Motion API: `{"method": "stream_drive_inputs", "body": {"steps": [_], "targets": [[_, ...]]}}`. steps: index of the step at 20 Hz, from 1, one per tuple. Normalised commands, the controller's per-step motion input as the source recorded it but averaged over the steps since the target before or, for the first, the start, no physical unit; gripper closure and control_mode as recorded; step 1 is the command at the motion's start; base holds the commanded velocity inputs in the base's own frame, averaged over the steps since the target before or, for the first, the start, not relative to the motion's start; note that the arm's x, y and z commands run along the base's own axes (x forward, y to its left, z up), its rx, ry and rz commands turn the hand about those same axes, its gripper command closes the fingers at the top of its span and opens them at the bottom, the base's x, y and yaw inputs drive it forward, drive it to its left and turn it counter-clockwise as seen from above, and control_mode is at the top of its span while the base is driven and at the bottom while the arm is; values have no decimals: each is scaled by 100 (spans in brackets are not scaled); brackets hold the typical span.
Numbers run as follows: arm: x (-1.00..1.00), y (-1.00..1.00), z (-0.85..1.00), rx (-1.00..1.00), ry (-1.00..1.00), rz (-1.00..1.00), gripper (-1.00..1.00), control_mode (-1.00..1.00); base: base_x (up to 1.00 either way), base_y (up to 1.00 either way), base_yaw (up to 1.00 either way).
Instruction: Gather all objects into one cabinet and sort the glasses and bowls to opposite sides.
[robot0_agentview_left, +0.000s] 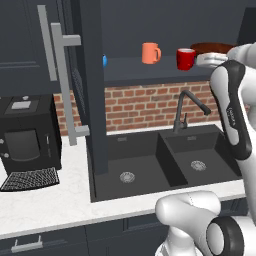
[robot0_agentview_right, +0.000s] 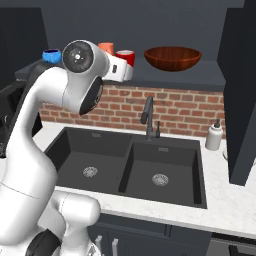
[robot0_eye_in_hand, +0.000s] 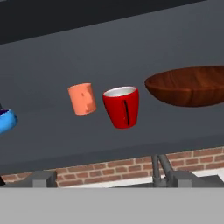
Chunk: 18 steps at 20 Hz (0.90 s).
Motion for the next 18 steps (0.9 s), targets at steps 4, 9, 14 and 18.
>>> {"method": "stream_drive_inputs", "body": {"steps": [4,9,14,18], "targets": [[44,0,0,0,0,0,-100,-100,0,0,0],[15,0,0,-5,0,0,-100,-100,0,0,0],[2,-5,0,-8,0,0,-100,-100,0,0,0],[4,-4,-4,-10,0,0,-100,-100,0,0,0]]}}
